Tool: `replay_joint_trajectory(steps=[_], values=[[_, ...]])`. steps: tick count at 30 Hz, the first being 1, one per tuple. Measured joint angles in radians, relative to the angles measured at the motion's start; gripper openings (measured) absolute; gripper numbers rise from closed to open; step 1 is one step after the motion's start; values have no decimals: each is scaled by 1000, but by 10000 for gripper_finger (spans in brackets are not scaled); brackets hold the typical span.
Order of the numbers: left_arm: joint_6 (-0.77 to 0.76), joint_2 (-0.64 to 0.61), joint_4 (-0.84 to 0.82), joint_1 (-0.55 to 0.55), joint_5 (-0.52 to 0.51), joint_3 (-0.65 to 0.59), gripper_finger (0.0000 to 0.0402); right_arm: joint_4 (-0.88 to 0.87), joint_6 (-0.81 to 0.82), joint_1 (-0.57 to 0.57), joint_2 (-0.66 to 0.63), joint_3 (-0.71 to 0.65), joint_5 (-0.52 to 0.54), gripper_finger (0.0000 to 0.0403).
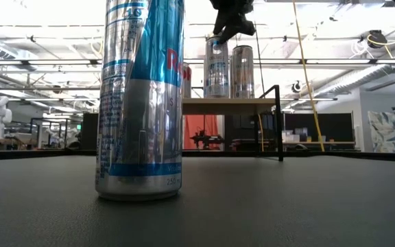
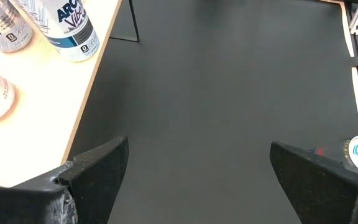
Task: Place canned beverage on shelf
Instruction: Put the white blue soda can on the shelf aligned with the other white blue soda can
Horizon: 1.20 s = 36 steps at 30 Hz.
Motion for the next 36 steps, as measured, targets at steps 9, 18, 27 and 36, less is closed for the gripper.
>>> replay_joint_trajectory(steps=[9,18,27,36], values=[[-2,0,0,0,0,0,393,17,16,0,0,0,-28,123],[4,0,0,0,0,0,393,22,27,7,0,0,-77,122],[4,0,0,-1,0,0,393,24,22,17,0,0,-76,122],[4,0,-50,-1,0,0,393,24,23,31,0,0,-75,122]])
